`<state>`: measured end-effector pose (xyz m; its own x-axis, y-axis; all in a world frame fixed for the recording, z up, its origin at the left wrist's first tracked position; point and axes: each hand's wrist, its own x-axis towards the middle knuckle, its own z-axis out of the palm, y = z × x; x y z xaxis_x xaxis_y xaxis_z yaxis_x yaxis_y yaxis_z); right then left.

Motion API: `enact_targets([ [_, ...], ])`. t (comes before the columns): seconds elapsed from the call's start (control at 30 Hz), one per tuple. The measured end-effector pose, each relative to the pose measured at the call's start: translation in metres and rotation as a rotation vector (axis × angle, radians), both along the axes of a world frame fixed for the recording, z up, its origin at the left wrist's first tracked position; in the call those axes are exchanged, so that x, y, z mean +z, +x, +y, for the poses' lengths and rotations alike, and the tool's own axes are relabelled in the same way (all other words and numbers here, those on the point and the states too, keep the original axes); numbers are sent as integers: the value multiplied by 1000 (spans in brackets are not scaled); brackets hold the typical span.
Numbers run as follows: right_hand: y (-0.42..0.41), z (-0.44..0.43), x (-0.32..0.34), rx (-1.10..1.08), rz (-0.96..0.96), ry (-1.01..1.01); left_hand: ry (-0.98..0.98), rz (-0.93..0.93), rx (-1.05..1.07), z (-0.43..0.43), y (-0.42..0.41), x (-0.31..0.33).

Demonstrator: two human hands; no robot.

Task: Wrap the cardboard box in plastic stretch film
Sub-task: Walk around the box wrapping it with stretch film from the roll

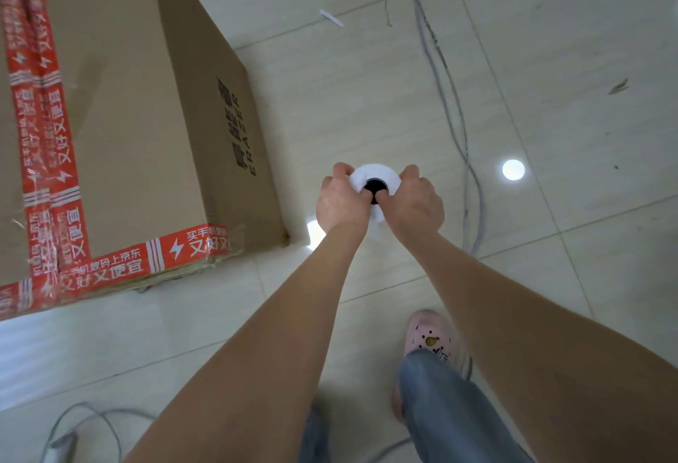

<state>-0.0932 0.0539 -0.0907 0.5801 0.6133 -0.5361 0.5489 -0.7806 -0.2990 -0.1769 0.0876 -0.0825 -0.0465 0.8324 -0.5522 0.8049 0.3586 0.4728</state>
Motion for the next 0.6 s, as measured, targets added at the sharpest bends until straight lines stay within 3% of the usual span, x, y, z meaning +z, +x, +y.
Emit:
enact_targets([
  [0.3, -27, -39, 2, -87, -19, -5, 9, -5, -149, -30, -23, 1],
  [0.6, -59, -77, -3, -367, 48, 123, 37, -155, -274, -59, -46, -4],
])
